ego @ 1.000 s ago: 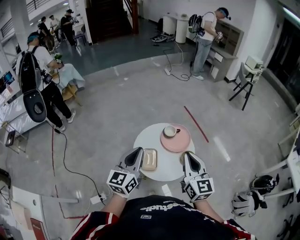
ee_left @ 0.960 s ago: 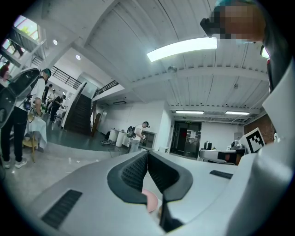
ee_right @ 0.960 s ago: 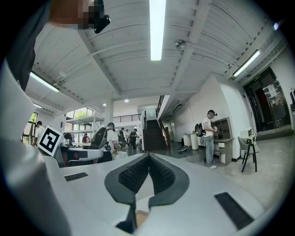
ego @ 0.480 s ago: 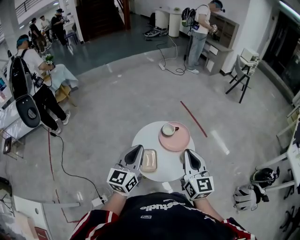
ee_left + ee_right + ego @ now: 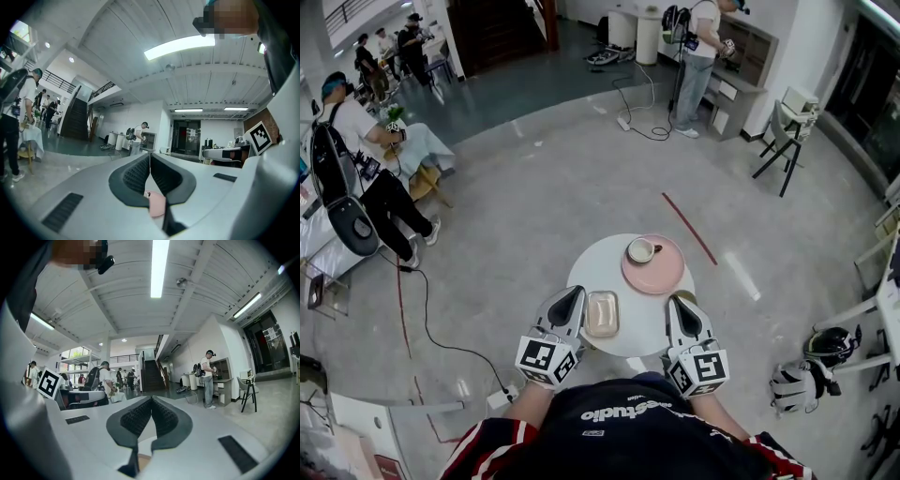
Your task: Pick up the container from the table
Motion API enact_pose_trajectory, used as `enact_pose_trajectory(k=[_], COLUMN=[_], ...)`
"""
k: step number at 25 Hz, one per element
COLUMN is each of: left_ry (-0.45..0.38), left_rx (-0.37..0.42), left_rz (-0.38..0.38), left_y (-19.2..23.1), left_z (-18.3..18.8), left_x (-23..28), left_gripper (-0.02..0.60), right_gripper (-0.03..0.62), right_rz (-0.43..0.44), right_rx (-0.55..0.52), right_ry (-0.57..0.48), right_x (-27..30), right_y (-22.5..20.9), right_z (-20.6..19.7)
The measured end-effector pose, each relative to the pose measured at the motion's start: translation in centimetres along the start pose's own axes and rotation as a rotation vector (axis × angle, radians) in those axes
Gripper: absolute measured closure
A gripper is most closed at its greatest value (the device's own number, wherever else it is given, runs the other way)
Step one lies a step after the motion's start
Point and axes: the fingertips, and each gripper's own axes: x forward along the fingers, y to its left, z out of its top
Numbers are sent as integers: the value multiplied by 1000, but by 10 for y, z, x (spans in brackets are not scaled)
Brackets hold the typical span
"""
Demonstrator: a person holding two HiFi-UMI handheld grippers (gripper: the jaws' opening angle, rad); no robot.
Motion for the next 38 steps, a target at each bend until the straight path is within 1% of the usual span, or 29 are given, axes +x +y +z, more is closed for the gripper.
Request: enact_pose_trajectory(k=[3, 8, 9, 10, 17, 25, 30, 34, 38], left_ry=[-5, 4, 9, 13, 22, 35, 60, 107, 169], left_rx=[10, -4, -8, -13, -25, -54, -81, -119, -171], left_rz=[-8, -17, -24, -31, -64, -60, -34, -17, -15], left_y=[0, -1, -2, -3, -5, -1, 12, 24, 32], left_z=[-1, -5, -6, -7, -13, -27, -43, -67, -98], left_x=[0, 1, 2, 3, 14, 16, 15, 18, 25], left_gripper=[555, 552, 527, 483, 397, 394, 394, 394, 393], right_gripper=[577, 579, 577, 577, 578, 578, 577, 578, 577], right_rz=[2, -3, -5, -6, -27, -31, -26, -9, -18], right_rx=[-7, -16, -18, -19, -21, -25, -28, -43, -38], right_ry=[5, 15, 17, 18, 19, 23, 30, 24, 31], right_x=[0, -3, -3, -3, -6, -9, -6, -2, 0], right_y=[3, 4, 4, 3, -5, -6, -1, 1, -1], right_z=[-1, -3, -3, -3, -3, -8, -13, -16, -18])
